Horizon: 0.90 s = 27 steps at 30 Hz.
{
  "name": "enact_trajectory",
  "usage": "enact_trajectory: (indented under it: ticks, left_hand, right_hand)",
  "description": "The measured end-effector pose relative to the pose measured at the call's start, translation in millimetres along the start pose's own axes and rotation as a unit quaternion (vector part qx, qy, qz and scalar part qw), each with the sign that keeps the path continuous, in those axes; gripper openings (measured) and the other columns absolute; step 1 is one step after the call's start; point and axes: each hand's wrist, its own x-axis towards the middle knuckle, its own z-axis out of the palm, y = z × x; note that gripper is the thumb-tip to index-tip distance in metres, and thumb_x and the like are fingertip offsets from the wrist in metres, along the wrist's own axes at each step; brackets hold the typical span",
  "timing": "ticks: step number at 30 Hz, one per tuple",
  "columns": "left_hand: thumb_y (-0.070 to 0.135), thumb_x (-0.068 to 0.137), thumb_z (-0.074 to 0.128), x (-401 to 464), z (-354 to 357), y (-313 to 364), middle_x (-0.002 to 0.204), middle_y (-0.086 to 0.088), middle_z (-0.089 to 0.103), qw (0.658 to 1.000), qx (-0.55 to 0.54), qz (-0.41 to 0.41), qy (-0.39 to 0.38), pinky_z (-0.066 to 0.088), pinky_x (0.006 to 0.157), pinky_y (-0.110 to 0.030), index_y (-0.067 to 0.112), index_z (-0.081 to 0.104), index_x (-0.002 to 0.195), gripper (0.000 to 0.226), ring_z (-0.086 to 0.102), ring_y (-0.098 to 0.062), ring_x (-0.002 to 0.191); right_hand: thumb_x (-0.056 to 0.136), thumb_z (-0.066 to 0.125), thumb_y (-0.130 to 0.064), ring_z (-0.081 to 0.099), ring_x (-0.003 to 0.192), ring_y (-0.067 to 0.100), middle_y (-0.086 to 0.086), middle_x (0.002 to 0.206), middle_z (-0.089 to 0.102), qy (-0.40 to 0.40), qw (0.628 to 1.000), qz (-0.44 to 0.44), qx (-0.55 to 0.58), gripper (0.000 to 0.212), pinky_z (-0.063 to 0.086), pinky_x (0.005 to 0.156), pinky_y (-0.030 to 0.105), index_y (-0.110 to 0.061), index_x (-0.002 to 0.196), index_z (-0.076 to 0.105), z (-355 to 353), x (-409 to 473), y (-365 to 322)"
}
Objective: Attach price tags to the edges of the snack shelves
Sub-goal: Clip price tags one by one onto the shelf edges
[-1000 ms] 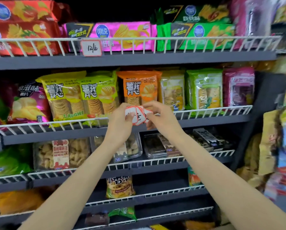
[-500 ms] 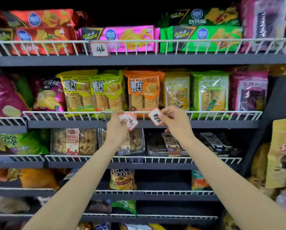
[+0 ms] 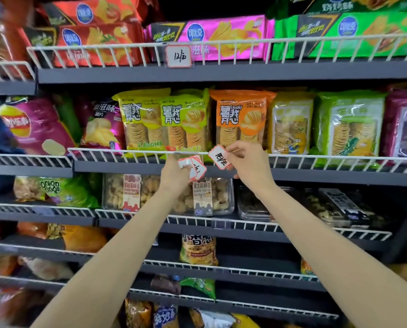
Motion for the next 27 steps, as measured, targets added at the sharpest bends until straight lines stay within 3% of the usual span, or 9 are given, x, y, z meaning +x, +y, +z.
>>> enact_trajectory:
  ticks: [11,14,15,16,18,19,22,25,27]
  left_hand:
    - [0.013,0.095,0.050,9.0,-5.8,-19.4,0.143,-0.013,0.042,0.995,0.055,0.051,-0.057,0.038,0.094,-0.031,0.007,0.024,0.145,0.057,0.042,-0.029,0.130]
    - [0.014,0.095,0.049,8.8,-12.5,-25.9,0.150,-0.010,0.033,0.992,0.074,0.070,-0.068,0.037,0.093,-0.023,0.009,0.018,0.148,0.061,0.039,-0.025,0.133]
    - [0.013,0.095,0.049,8.7,-15.4,-28.5,0.151,-0.010,0.032,0.991,0.084,0.076,-0.067,0.039,0.087,-0.014,0.011,0.017,0.148,0.062,0.047,-0.023,0.126]
    - [0.012,0.095,0.048,8.2,-18.9,-30.9,0.149,-0.011,0.035,0.990,0.096,0.082,-0.068,0.040,0.071,-0.007,0.013,0.017,0.148,0.061,0.058,-0.019,0.107]
    - [0.008,0.094,0.048,7.4,-27.0,-36.5,0.133,-0.018,0.051,0.986,0.119,0.093,-0.072,0.039,0.046,-0.013,0.019,0.023,0.144,0.057,0.052,-0.008,0.063]
    - [0.007,0.093,0.048,8.3,-31.2,-39.8,0.120,-0.021,0.059,0.984,0.130,0.093,-0.076,0.035,0.041,-0.017,0.021,0.026,0.142,0.055,0.046,-0.009,0.053]
    - [0.003,0.092,0.048,12.9,-42.7,-48.3,0.088,-0.022,0.063,0.976,0.165,0.102,-0.097,0.028,0.036,-0.015,0.026,0.030,0.137,0.053,0.038,-0.016,0.041]
    - [0.001,0.092,0.046,16.4,-51.0,-50.1,0.091,-0.023,0.062,0.968,0.195,0.116,-0.112,0.031,0.042,-0.022,0.030,0.030,0.137,0.056,0.039,-0.017,0.042]
    - [0.000,0.092,0.045,18.0,-55.9,-50.3,0.090,-0.025,0.064,0.962,0.211,0.127,-0.118,0.029,0.040,-0.019,0.030,0.031,0.139,0.058,0.039,-0.015,0.042]
  right_hand:
    - [0.088,0.061,-0.013,0.067,0.071,0.018,0.003,0.081,0.071,-0.004,0.998,-0.046,-0.034,0.009,0.056,0.063,0.047,-0.015,0.088,0.070,24.4,13.0,-8.2]
    - [0.088,0.061,-0.015,0.067,0.074,0.015,0.001,0.085,0.072,0.002,0.996,-0.061,-0.058,0.010,0.057,0.063,0.041,-0.017,0.089,0.071,28.3,15.1,-7.6]
    - [0.088,0.061,-0.015,0.066,0.076,0.013,0.001,0.086,0.072,0.006,0.995,-0.075,-0.073,0.011,0.056,0.065,0.037,-0.017,0.090,0.072,29.2,15.3,-7.9]
    - [0.088,0.061,-0.015,0.065,0.077,0.011,-0.001,0.087,0.072,0.010,0.992,-0.088,-0.093,0.011,0.054,0.067,0.032,-0.017,0.090,0.072,30.4,15.4,-8.3]
    - [0.089,0.061,-0.016,0.063,0.078,0.012,-0.002,0.087,0.072,0.015,0.986,-0.112,-0.127,0.011,0.051,0.071,0.029,-0.018,0.091,0.072,32.7,15.1,-9.1]
    - [0.089,0.060,-0.017,0.063,0.080,0.014,-0.001,0.089,0.071,0.016,0.982,-0.124,-0.142,0.012,0.051,0.072,0.029,-0.017,0.093,0.072,34.0,15.5,-8.9]
    - [0.091,0.058,-0.017,0.063,0.086,0.018,0.002,0.095,0.070,0.020,0.969,-0.157,-0.188,0.016,0.051,0.072,0.031,-0.017,0.100,0.072,37.1,17.8,-8.9]
    - [0.092,0.056,-0.016,0.063,0.090,0.021,0.003,0.098,0.071,0.040,0.957,-0.195,-0.212,0.019,0.050,0.072,0.032,-0.017,0.104,0.071,42.3,18.9,-10.8]
    - [0.091,0.058,-0.014,0.063,0.084,0.024,0.004,0.090,0.071,0.073,0.942,-0.229,-0.233,0.017,0.048,0.063,0.031,-0.016,0.102,0.071,48.2,19.2,-12.4]
